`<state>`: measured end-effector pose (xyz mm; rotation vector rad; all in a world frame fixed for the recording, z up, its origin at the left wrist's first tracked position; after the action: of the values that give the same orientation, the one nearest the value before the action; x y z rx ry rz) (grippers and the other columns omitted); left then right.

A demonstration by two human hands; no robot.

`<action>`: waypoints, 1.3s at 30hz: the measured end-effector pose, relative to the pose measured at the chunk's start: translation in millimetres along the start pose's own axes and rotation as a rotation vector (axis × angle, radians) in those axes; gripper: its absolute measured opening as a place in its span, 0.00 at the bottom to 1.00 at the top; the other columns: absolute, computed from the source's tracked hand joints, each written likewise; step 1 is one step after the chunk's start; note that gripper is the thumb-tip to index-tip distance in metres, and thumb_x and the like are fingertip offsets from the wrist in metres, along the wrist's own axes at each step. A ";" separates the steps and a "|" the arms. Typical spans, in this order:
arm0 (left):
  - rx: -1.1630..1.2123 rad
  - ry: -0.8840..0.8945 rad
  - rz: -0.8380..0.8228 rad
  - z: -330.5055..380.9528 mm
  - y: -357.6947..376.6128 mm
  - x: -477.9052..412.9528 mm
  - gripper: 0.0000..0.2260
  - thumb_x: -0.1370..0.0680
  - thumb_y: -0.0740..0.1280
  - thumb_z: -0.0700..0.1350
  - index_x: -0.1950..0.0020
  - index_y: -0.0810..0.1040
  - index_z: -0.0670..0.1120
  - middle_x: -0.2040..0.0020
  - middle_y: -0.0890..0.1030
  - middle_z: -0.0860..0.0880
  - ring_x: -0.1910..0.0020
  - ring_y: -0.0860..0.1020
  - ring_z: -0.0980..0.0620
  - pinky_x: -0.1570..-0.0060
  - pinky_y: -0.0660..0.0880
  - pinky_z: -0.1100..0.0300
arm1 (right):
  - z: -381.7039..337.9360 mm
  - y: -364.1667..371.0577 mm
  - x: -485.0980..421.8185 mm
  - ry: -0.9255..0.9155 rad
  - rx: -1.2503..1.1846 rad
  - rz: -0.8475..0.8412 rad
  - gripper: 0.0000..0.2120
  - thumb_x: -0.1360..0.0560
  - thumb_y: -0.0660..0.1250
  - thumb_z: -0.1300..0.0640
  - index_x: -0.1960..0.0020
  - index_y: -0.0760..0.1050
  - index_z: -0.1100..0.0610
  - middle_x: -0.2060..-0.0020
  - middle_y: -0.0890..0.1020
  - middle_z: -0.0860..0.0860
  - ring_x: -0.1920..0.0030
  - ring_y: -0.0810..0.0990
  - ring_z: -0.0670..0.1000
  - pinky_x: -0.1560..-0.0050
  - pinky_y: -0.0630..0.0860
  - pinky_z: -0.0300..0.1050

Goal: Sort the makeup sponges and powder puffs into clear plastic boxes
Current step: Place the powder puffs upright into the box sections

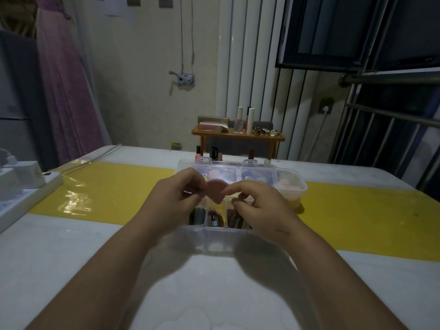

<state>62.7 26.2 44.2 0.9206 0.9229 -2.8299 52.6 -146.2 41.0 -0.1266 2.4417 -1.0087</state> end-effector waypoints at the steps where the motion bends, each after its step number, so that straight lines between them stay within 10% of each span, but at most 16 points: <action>1: -0.001 0.007 0.000 0.7 0.2 0.1 0.11 0.24 0.70 0.36 0.55 0.76 0.52 0.55 0.82 0.58 0.57 0.80 0.60 0.60 0.76 0.69 | 0.6 -3.7 -0.1 0.002 -0.023 0.036 0.13 0.22 0.64 0.59 0.49 0.80 0.41 0.55 0.75 0.33 0.51 0.75 0.39 0.52 0.75 0.40; 16: -0.508 0.231 -0.225 13.3 23.6 2.7 0.16 0.27 0.59 0.50 0.45 0.84 0.55 0.49 0.84 0.57 0.48 0.77 0.54 0.48 0.71 0.53 | 35.0 -64.2 9.4 0.219 -0.110 0.450 0.09 0.25 0.63 0.63 0.62 0.79 0.57 0.63 0.80 0.50 0.61 0.76 0.44 0.66 0.68 0.40; 21: -0.489 0.221 -0.292 10.5 29.2 3.2 0.18 0.28 0.59 0.50 0.44 0.84 0.55 0.49 0.84 0.57 0.49 0.78 0.56 0.51 0.73 0.57 | 44.2 -68.8 10.8 0.265 -0.086 0.513 0.22 0.19 0.58 0.53 0.70 0.76 0.58 0.71 0.80 0.53 0.66 0.77 0.51 0.66 0.69 0.43; 39: -0.317 0.043 -0.139 -5.7 13.4 -1.2 0.10 0.24 0.66 0.43 0.47 0.84 0.54 0.53 0.79 0.61 0.56 0.73 0.61 0.57 0.67 0.68 | 54.4 -50.4 7.0 0.376 0.246 0.237 0.23 0.22 0.56 0.50 0.69 0.76 0.61 0.71 0.78 0.56 0.68 0.76 0.55 0.67 0.70 0.46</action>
<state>69.4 18.1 34.0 0.9101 1.4400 -2.6625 67.3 -219.2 39.7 0.4638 2.5483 -1.3045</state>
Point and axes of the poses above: each hand's wrist, its own x-axis away from the middle knuckle, its own y-axis out of the palm, z = x × y, the point moved 8 cm from there along -x, towards the middle knuckle
